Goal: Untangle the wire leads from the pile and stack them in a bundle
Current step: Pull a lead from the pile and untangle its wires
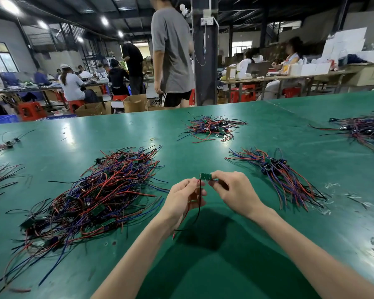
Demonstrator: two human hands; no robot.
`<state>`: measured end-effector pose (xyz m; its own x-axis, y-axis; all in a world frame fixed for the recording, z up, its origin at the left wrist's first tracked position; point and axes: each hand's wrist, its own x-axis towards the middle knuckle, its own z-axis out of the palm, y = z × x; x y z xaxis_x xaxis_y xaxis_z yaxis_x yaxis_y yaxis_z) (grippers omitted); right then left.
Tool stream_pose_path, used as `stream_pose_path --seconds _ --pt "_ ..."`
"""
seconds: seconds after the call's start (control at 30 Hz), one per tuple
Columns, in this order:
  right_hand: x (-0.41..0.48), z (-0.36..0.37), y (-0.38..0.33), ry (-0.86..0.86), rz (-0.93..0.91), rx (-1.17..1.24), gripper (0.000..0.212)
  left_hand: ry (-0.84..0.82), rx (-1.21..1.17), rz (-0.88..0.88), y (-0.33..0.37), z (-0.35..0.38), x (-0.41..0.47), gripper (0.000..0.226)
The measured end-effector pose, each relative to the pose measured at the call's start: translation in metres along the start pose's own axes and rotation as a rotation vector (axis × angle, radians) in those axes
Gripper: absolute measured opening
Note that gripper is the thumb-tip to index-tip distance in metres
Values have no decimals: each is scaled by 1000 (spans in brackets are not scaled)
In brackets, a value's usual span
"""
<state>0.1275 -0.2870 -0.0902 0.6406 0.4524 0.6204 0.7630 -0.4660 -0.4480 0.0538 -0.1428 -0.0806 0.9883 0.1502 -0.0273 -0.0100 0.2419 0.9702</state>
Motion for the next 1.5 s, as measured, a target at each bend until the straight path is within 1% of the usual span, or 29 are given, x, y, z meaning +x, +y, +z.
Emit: stream_pose_path --seconds 0.07,0.13,0.2,0.27,0.3,0.37,0.47,0.5,0.57,0.67,0.83,0.93,1.07,1.23,1.3,1.4,1.5 --pt "0 1 -2 17 1 0 5 -26 1 -4 0 0 0 30" --pt "0 0 -4 5 41 110 9 -40 6 24 0 -1 0 29" --pt "2 -2 -6 3 124 279 21 -32 34 64 0 -2 -1 25" --pt "4 -5 -9 -13 243 513 34 8 115 115 -2 -2 0 18" --pt "5 -6 -9 -19 299 634 37 28 160 137 -2 -2 0 16" --pt "8 -8 -9 -22 391 806 31 55 268 179 -2 -3 1 16" --pt "9 -7 -10 9 483 920 13 110 489 266 -4 -4 -1 17" --pt "9 -6 -10 23 504 934 12 136 578 309 -5 -4 -2 16" --pt "8 -5 -10 42 549 957 20 157 738 395 -7 -4 -3 11" --pt "7 -3 -8 29 640 1067 31 141 835 451 -10 -3 -5 9" --pt "9 -3 -7 -9 724 1135 36 175 815 396 -11 -5 -5 26" --pt "8 -3 -7 -44 746 1146 38 181 841 376 -12 -5 -3 31" --pt "7 -2 -6 -82 749 1130 36 174 860 340 -15 -7 -2 29" --pt "7 -1 -6 -121 730 1115 28 160 859 270 -19 -9 2 18" --pt "6 0 -7 -141 717 1111 26 157 806 234 -19 -8 5 13" --pt "5 2 -8 -170 691 1068 26 148 616 133 -19 -6 7 6" --pt "5 2 -7 -183 676 1028 26 132 459 66 -19 -6 8 9"
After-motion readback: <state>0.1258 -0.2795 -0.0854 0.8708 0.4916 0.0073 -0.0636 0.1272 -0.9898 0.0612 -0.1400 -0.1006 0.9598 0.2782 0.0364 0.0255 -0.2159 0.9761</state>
